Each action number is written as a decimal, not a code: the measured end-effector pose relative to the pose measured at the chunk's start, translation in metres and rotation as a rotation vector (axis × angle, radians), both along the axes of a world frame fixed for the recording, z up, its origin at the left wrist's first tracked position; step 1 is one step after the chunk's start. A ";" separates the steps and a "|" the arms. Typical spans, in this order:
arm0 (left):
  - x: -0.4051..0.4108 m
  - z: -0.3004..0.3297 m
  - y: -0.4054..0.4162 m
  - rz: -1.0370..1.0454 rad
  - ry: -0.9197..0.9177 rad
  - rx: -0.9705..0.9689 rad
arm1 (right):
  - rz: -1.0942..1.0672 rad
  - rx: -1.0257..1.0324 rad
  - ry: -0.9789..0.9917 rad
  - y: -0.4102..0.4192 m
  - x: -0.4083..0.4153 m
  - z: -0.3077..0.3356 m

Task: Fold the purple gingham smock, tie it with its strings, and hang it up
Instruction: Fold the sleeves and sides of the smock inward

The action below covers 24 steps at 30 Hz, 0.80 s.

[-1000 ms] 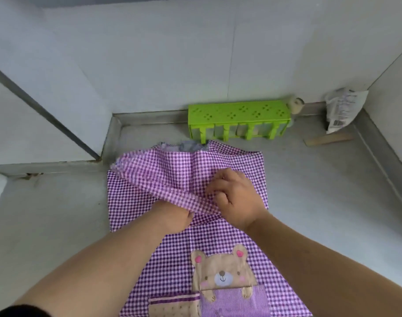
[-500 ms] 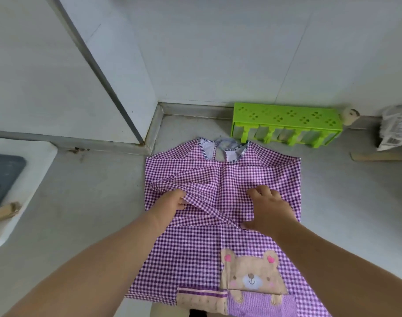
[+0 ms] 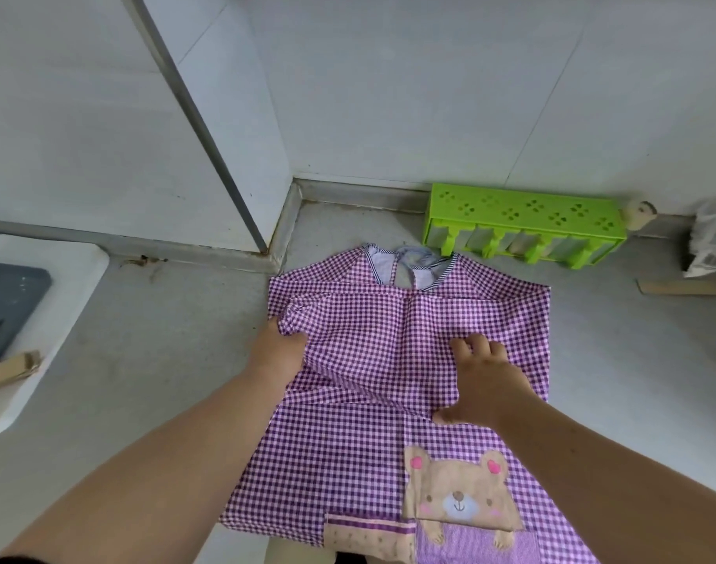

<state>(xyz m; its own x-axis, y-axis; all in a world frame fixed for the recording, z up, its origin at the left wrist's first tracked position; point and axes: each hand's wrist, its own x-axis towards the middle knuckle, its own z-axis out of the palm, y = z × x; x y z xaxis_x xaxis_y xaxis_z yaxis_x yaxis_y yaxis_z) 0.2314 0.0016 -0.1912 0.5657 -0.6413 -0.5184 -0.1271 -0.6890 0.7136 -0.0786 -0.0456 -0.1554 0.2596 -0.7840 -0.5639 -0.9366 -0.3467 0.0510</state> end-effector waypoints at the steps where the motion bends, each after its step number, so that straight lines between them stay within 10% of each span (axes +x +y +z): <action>1: 0.006 0.000 0.002 0.007 -0.060 0.024 | 0.002 -0.017 -0.010 0.000 0.000 0.000; 15: 0.038 -0.015 0.011 -0.050 -0.335 0.358 | 0.021 -0.086 -0.086 -0.011 -0.039 -0.015; 21: 0.029 -0.008 0.016 -0.022 -0.444 0.230 | 0.110 -0.125 -0.137 -0.010 -0.040 -0.015; 24: 0.018 0.003 0.024 -0.524 -0.892 -0.119 | 0.156 -0.066 -0.164 -0.008 -0.038 -0.016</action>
